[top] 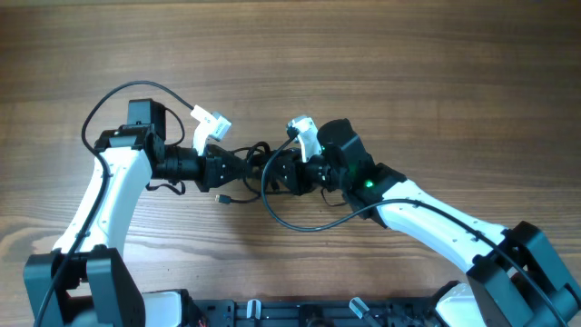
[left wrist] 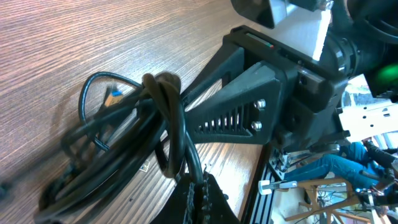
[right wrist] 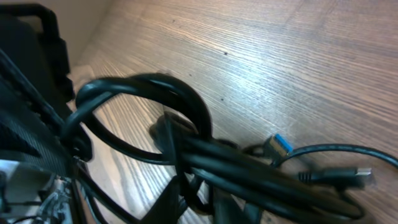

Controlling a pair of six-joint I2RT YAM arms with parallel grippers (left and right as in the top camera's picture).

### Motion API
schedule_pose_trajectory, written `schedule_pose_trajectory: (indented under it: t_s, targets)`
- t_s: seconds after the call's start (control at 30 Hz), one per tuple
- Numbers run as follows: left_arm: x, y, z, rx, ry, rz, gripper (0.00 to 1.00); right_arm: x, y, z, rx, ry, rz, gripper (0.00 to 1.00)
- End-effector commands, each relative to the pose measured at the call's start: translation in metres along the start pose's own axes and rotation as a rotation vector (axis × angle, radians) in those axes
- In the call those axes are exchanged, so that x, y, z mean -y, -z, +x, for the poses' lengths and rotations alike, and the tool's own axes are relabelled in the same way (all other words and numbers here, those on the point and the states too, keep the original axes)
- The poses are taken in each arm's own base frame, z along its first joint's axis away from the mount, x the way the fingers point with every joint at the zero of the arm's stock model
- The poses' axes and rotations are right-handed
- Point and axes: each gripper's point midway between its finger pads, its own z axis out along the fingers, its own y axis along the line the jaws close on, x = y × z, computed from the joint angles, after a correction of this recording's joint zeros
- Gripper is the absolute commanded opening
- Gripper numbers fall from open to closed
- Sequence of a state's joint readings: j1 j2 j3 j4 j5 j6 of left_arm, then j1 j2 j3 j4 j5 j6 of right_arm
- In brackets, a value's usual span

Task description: Untangle cables

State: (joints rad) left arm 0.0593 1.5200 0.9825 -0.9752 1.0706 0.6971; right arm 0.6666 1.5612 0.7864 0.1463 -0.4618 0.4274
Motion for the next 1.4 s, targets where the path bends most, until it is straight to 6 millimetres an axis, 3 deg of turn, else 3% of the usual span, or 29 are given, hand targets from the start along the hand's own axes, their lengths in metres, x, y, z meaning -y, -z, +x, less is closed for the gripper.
schedule_pose_trajectory:
  t_s: [0.0,0.1,0.2,0.5,0.7,0.8,0.93,1.1,1.23,1.37]
  targets:
    - [0.004,0.001,-0.003,0.022,0.010,0.027,0.04,-0.007,0.009,-0.019,0.051,0.013,-0.033,0.04]
    - [0.004,0.001,-0.003,0.022,0.009,0.027,0.04,-0.033,0.045,-0.043,0.107,0.011,-0.161,0.04]
    - [0.004,0.001,-0.003,0.022,0.009,0.027,0.04,-0.036,0.071,-0.055,0.133,-0.026,-0.199,0.04]
    - [0.004,0.001,-0.003,0.022,0.009,0.027,0.04,0.040,0.107,-0.045,0.109,-0.264,-0.013,0.04]
    - [0.004,0.001,-0.003,0.022,0.009,0.027,0.04,0.048,0.120,-0.049,0.120,-0.377,-0.056,0.04]
    - [0.004,0.001,-0.003,0.022,0.009,0.027,0.04,0.074,0.124,-0.047,0.151,-0.486,0.065,0.04]
    - [0.004,0.001,-0.003,0.022,0.009,0.027,0.04,0.090,0.126,-0.047,0.185,-0.554,0.150,0.04]
    - [0.004,0.001,-0.003,0.022,0.009,0.027,0.04,0.122,0.132,-0.021,0.162,-0.629,0.347,0.04]
    - [0.004,0.001,-0.003,0.022,0.009,0.027,0.04,0.134,0.137,-0.005,0.124,-0.615,0.442,0.05]
    - [0.004,0.001,-0.003,0.022,0.009,0.027,0.04,0.145,0.143,-0.003,0.129,-0.585,0.512,0.05]
